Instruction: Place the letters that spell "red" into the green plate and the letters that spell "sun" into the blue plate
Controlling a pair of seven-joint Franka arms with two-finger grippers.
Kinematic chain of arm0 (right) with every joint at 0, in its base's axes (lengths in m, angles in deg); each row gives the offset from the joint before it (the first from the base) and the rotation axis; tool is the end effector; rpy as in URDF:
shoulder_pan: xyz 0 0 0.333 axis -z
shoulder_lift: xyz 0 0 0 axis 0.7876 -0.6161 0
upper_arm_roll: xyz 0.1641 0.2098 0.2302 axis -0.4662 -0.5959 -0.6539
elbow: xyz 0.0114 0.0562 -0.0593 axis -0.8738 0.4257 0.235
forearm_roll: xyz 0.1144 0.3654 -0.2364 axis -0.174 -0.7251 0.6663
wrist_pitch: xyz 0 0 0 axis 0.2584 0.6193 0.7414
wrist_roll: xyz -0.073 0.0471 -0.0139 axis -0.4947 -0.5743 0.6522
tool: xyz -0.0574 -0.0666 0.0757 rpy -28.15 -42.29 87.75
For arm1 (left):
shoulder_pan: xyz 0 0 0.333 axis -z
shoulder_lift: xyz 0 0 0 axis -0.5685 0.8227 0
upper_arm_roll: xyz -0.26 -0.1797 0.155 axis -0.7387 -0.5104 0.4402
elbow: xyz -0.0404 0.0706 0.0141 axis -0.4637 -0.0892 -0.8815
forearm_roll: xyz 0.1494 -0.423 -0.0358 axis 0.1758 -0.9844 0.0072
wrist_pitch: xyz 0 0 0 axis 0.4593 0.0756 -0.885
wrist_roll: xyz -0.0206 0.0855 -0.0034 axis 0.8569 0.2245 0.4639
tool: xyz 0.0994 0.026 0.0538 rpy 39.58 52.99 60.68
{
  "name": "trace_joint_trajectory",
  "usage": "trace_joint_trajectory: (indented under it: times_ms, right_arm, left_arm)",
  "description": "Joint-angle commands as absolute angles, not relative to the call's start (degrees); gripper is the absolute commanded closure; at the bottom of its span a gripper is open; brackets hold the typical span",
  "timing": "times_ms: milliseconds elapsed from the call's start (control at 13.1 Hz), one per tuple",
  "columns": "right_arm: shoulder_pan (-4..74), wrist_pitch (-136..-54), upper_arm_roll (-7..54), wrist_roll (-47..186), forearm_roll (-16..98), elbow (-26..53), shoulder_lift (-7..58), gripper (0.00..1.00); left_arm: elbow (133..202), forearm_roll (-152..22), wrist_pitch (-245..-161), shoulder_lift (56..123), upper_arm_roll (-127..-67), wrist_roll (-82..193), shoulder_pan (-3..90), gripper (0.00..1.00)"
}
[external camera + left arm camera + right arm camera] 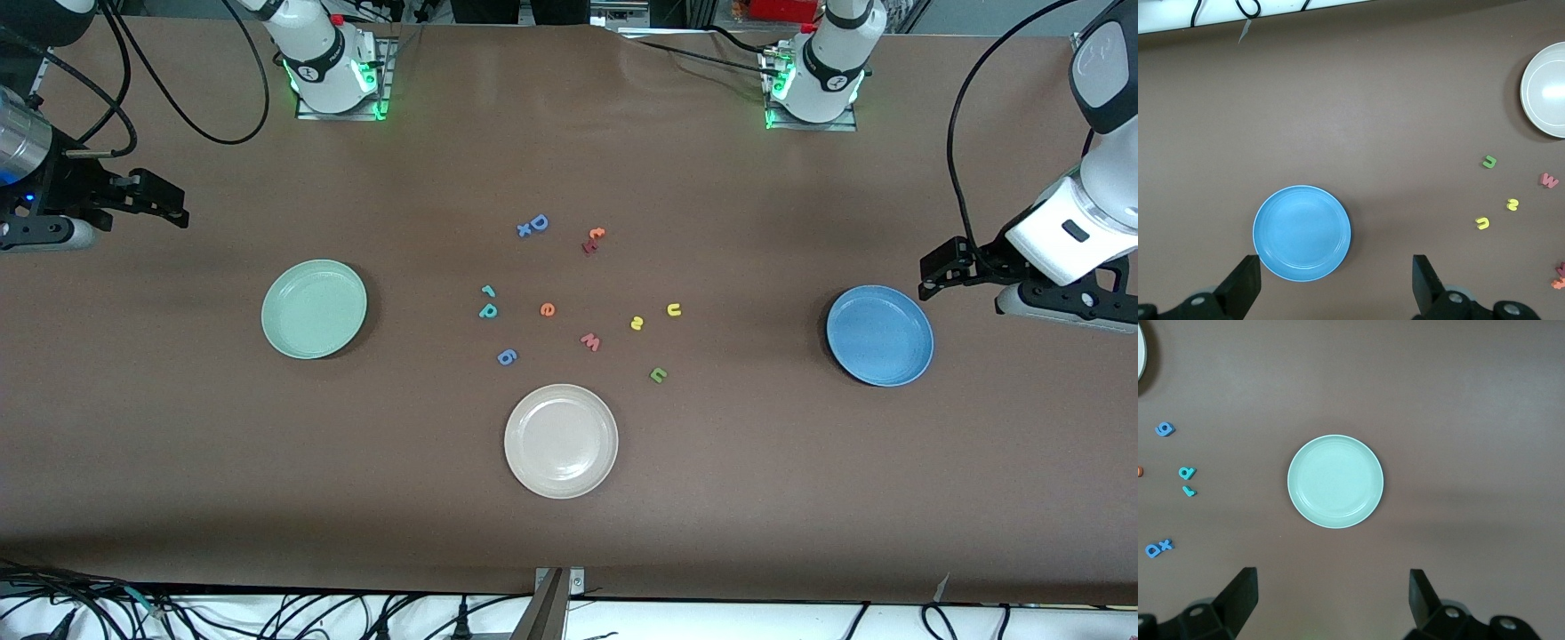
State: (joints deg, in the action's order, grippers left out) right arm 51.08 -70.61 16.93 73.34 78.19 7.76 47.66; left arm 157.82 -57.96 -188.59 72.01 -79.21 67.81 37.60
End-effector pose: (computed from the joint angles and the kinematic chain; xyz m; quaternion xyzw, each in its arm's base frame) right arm 0.6193 0.0212 0.6062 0.9990 0.0292 -0.0329 0.0037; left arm 0.6766 -0.0402 0.5810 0.9962 -0.0759 0.0389 0.0169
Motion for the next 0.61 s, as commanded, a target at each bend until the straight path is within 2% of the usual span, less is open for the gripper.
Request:
trace_joint_trajectory:
  times_ms: [0,534]
  right_arm:
    - [51.1,-69.8,16.9,73.6,78.0,6.8,47.4,0.0]
    - [50.7,-70.1,15.7,73.6,78.4,6.8,47.4,0.0]
  left_arm:
    - [157.0,-56.4,-187.7,71.9,-79.9,68.0,37.2,0.0]
    - [157.0,-56.4,-187.7,71.9,-79.9,68.0,37.2,0.0]
